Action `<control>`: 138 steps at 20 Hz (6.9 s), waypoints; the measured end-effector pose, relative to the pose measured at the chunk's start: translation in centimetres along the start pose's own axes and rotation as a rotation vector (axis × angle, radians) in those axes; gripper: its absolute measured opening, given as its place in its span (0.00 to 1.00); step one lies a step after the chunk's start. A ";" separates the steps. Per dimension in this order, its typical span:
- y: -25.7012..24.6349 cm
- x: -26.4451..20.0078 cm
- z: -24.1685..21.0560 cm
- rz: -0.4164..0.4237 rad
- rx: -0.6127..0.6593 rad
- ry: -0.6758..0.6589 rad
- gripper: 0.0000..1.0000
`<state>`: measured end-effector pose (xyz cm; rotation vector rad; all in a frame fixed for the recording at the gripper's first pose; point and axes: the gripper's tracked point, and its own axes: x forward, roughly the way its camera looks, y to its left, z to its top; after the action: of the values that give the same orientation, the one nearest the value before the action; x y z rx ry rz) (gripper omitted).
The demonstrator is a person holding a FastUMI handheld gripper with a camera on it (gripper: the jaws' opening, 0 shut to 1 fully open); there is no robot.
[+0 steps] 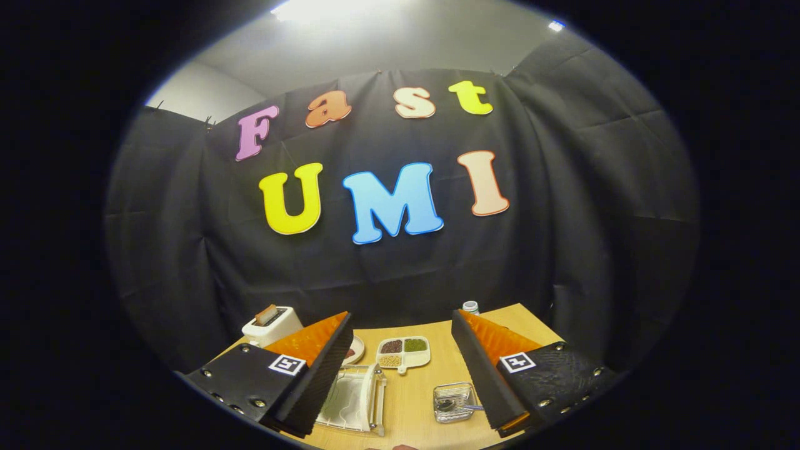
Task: Take the plate from the dish rack, then take the spoon from the basket and place it into the plate.
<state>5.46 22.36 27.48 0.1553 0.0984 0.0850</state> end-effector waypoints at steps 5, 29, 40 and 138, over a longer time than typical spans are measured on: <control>3.7 2.6 -3.2 0.093 0.047 0.232 0.97; 12.0 9.6 -15.2 -0.026 0.029 1.008 0.96; 9.9 10.6 -19.3 -0.329 -0.146 1.053 0.50; -11.2 -11.0 -31.5 0.054 0.297 0.847 0.37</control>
<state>-7.89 15.08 -4.23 0.4118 0.9546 0.1867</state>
